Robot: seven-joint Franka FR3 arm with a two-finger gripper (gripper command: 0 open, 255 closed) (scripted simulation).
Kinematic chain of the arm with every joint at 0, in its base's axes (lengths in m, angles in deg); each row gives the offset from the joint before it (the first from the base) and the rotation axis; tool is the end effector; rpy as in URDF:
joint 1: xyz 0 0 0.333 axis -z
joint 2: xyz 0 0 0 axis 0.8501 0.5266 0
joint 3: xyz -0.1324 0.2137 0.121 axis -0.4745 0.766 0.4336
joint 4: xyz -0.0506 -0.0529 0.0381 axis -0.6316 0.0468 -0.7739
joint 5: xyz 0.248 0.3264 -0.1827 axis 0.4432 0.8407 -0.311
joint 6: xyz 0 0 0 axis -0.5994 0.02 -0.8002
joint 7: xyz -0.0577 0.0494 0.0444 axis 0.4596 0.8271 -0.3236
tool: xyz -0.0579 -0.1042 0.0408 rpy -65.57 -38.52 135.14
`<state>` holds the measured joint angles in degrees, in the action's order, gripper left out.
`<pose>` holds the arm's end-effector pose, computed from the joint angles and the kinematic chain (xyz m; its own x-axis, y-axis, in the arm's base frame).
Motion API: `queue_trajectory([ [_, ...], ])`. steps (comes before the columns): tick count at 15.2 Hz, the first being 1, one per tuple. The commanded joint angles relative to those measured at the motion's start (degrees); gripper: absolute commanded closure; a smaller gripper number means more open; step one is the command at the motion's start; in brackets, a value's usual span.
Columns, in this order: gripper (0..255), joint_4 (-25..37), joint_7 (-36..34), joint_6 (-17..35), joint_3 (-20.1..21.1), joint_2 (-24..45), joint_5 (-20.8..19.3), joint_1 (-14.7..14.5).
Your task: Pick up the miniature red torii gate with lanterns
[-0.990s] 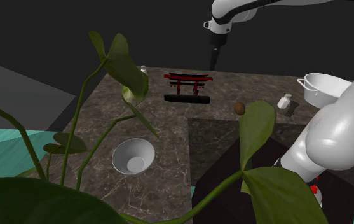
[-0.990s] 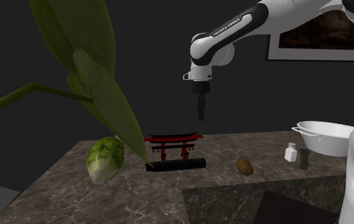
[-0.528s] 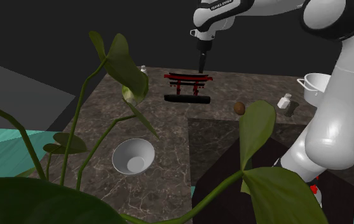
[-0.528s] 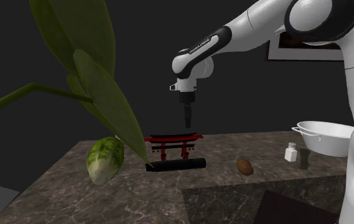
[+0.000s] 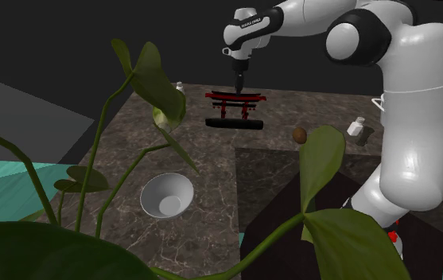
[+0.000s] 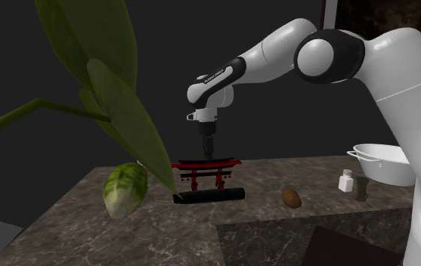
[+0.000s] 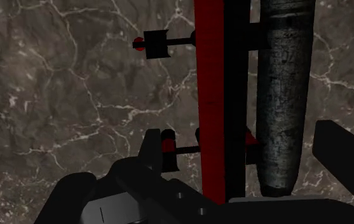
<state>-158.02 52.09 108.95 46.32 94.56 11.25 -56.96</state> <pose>0.7069 -0.1476 0.2897 0.7056 0.7084 -0.0199 0.7052 -0.7046 -0.0787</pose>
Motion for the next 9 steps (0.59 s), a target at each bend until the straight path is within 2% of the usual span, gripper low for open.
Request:
queue_trajectory([
  [1,0,0.7,0.4,0.8,0.2,1.5,0.3,0.2],
  [8,0,-0.8,0.7,3.6,0.4,2.8,0.7,0.2],
  [9,255,-0.8,0.7,3.6,0.4,2.8,0.7,0.2],
])
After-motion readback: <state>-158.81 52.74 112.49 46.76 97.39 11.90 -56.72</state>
